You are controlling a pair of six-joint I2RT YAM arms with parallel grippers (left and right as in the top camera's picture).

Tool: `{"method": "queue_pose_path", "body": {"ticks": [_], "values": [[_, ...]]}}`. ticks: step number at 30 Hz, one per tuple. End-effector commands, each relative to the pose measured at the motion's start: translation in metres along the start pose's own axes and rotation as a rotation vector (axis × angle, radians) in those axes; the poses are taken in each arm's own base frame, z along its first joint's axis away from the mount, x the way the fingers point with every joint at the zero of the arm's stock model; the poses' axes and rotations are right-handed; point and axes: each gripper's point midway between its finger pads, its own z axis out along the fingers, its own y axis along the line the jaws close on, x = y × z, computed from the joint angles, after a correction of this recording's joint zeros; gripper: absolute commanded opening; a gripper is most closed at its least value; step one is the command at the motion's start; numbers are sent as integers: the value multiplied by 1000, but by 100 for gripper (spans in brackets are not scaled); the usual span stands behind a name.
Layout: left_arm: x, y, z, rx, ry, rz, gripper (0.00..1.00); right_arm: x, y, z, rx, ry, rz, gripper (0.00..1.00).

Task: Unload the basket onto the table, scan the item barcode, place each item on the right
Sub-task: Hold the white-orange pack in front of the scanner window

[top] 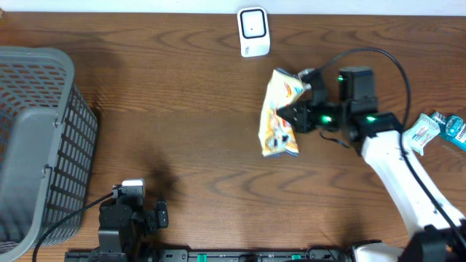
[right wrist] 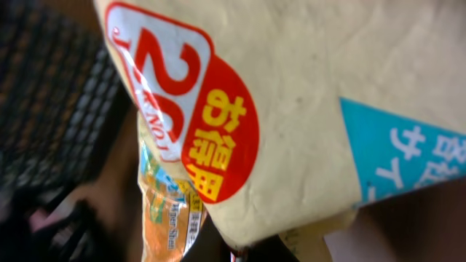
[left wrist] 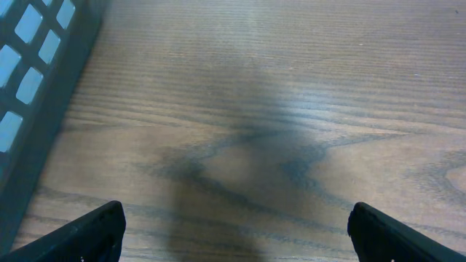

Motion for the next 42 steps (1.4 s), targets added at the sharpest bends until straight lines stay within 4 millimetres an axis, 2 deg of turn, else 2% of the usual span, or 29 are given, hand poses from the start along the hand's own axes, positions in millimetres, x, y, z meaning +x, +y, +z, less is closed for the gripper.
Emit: {"method": "queue_pose_path", "body": {"ticks": [1,5,9,14,20,26,29,31,34,38,42], "values": [[10,-1,0,6,39,-5,98,-21,-1,14,81,-83,69,1],[10,-1,0,6,39,-5,98,-48,-9,24,177,-202,53,1],[10,-1,0,6,39,-5,98,-64,-22,37,227,-238,100,1],[10,-1,0,6,39,-5,98,-91,-31,67,223,-197,163,1],[10,-1,0,6,39,-5,98,-122,-52,105,265,-103,343,1],[10,-1,0,6,39,-5,98,-165,-51,133,207,-120,481,1],[10,-1,0,6,39,-5,98,-179,-59,144,198,-147,559,1],[10,-1,0,6,39,-5,98,-181,-66,152,195,-151,599,1],[10,-1,0,6,39,-5,98,-171,-72,170,168,-114,650,1],[10,-1,0,6,39,-5,98,-151,-73,190,153,-49,671,2],[10,-1,0,6,39,-5,98,-146,-67,198,149,-34,662,1]]}}
